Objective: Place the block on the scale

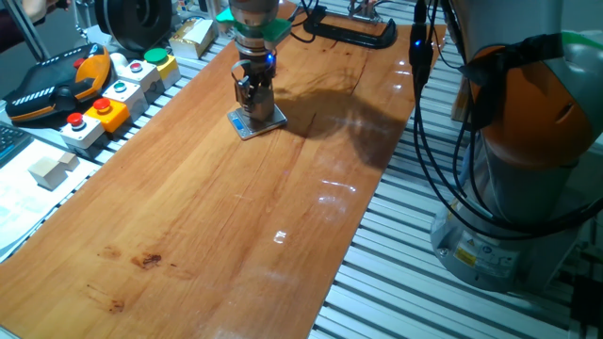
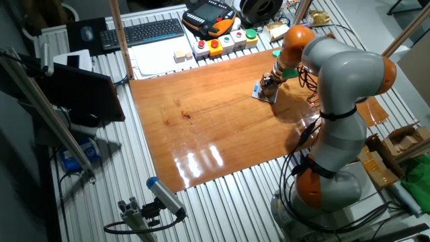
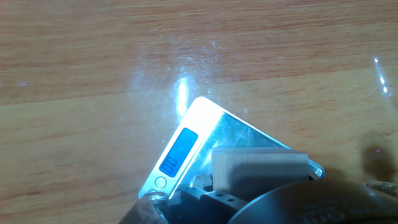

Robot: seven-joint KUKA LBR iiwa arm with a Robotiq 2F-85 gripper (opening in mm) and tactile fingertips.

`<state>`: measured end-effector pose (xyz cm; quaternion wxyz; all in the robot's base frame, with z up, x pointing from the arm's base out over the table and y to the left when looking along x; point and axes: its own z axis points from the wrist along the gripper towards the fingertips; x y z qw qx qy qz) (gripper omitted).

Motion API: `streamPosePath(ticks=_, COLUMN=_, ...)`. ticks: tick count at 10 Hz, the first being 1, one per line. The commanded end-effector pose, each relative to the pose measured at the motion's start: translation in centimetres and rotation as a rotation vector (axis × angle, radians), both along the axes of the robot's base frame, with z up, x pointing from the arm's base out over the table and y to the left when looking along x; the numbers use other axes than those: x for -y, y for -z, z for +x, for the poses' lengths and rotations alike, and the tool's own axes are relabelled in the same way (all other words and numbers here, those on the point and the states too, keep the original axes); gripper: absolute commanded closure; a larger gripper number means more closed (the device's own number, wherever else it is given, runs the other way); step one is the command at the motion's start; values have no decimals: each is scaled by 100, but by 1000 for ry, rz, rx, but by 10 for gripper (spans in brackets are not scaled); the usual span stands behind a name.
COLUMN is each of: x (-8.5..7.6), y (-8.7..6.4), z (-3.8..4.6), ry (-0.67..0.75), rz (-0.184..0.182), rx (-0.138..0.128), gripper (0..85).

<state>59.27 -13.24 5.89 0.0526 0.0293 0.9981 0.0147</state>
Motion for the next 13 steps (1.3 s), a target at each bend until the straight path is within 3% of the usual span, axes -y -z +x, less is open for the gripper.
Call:
streamPosePath(ticks=1, x=0, y=4, z=-3, ry=0, rz=0, rx=0, gripper=400)
streamPosePath(ticks=4, x=-1, y=12, z=-8, ry=5, rz=0, rx=3, gripper=340)
streamPosePath(ticks=7, x=-4, y=17, z=-12, ry=14, rz=3, rx=10, gripper=160)
streamPosePath(ticks=13, x=-5, y=-14, z=-7, ry=11, rz=-13, rx=24, gripper=63)
